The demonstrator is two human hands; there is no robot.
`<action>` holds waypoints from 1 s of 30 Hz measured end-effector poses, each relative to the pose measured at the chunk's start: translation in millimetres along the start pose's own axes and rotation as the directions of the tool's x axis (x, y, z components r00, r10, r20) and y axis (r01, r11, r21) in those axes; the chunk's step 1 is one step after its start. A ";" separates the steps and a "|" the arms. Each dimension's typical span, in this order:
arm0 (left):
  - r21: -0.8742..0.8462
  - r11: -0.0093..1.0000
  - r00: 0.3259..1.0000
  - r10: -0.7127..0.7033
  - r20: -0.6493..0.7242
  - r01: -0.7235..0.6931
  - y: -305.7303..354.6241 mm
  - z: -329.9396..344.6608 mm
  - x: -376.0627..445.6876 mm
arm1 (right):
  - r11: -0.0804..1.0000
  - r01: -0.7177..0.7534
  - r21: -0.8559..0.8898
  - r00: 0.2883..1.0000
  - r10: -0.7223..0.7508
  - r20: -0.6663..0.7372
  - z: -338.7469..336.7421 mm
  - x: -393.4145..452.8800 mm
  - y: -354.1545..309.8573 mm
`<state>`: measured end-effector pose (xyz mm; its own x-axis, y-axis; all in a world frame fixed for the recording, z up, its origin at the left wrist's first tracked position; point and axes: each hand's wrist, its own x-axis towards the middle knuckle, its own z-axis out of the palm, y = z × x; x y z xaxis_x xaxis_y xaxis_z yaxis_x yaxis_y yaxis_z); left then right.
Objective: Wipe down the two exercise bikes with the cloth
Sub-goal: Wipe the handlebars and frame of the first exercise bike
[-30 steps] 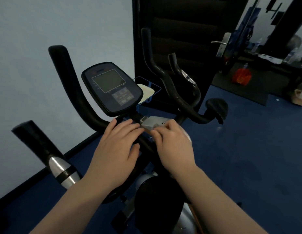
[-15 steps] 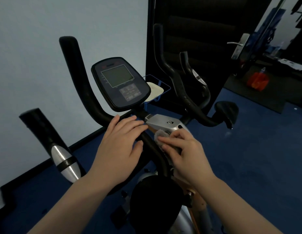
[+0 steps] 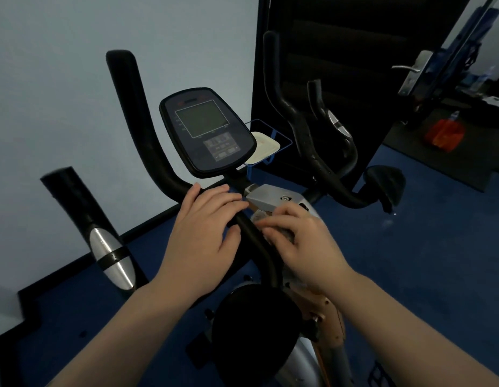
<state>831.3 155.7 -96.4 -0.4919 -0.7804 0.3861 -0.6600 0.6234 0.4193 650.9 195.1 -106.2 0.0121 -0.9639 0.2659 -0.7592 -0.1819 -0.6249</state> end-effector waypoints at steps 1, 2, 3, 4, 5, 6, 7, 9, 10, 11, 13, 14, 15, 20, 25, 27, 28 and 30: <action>0.000 1.000 1.000 -0.002 0.006 0.002 0.1 -0.7 0.1 | 0.995 0.017 -0.094 1.000 -0.015 0.015 -2.6 0.7 0.9; 0.000 1.000 1.000 -0.003 0.013 0.003 0.2 -1.4 0.2 | 0.977 0.030 -0.212 1.000 -0.029 0.009 -4.1 2.1 1.8; 0.001 1.000 1.000 -0.002 0.021 0.002 0.3 -2.3 0.2 | 0.948 0.028 -0.316 0.999 -0.034 -0.013 -5.1 3.8 1.9; 0.001 1.000 1.000 -0.001 0.030 0.001 0.6 -3.3 0.1 | 0.923 0.010 -0.385 0.999 -0.026 -0.035 -5.8 6.2 0.6; 0.000 1.000 0.999 -0.005 0.038 0.005 0.9 -4.1 0.4 | 0.904 -0.005 -0.428 0.998 -0.020 -0.053 -5.9 8.8 -1.3; 0.000 1.000 0.999 -0.012 0.041 0.012 1.3 -4.7 0.3 | 0.886 -0.011 -0.463 0.998 -0.018 -0.058 -5.1 11.9 -3.7; 0.000 1.000 0.999 -0.021 0.041 0.021 1.7 -4.9 0.3 | 0.873 -0.015 -0.488 0.999 -0.011 -0.051 -3.9 15.7 -5.5; 0.000 1.000 0.998 -0.027 0.050 0.027 2.0 -5.1 0.3 | 0.873 -0.041 -0.485 0.998 0.011 -0.063 -3.5 19.9 -6.2; 0.001 1.000 0.998 -0.025 0.063 0.025 1.5 -5.7 0.4 | 0.891 -0.069 -0.449 0.995 0.029 -0.097 -4.7 18.7 -5.2; 0.001 1.000 0.997 -0.022 0.078 0.022 0.8 -6.8 0.4 | 0.917 -0.110 -0.384 0.986 0.052 -0.159 -7.5 15.9 -4.3; -0.019 1.000 0.993 0.006 0.115 -0.004 -3.0 -11.3 0.6 | 0.960 -0.225 -0.167 0.929 0.160 -0.334 -17.5 10.9 -0.9; -0.042 0.999 0.991 0.031 0.134 -0.025 -5.6 -14.7 0.0 | 0.961 -0.274 -0.034 0.889 0.239 -0.390 -23.6 9.0 0.6; -0.069 0.997 0.987 0.051 0.150 -0.041 -8.5 -19.5 -1.7 | 0.949 -0.306 0.077 0.859 0.310 -0.408 -29.4 6.6 0.2; 0.031 0.994 0.982 0.102 0.157 -0.109 -29.1 -52.4 -24.7 | 0.907 -0.290 0.306 0.868 0.384 -0.314 -30.5 -10.9 -39.4; 0.072 0.992 0.989 0.099 0.111 -0.108 -60.4 -87.5 -42.7 | 0.987 -0.155 -0.038 0.973 0.146 -0.179 15.1 -24.5 -88.5; 0.051 0.991 0.991 0.121 0.059 -0.124 -74.0 -99.6 -41.7 | 0.940 -0.193 -0.283 0.976 0.154 -0.152 29.3 -22.0 -94.0; 0.038 0.989 0.989 0.141 0.037 -0.142 -80.1 -104.6 -41.1 | 0.913 -0.230 -0.336 0.970 0.188 -0.154 33.3 -21.2 -95.6; 0.033 0.978 0.979 0.205 0.004 -0.205 -91.7 -111.9 -41.5 | 0.891 -0.291 -0.349 0.954 0.242 -0.178 38.8 -21.4 -97.6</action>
<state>975.8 136.4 -59.0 -0.6193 -0.6361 0.4603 -0.5632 0.7683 0.3040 749.9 225.9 -79.4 -0.2877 -0.9290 0.2327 -0.9071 0.1864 -0.3774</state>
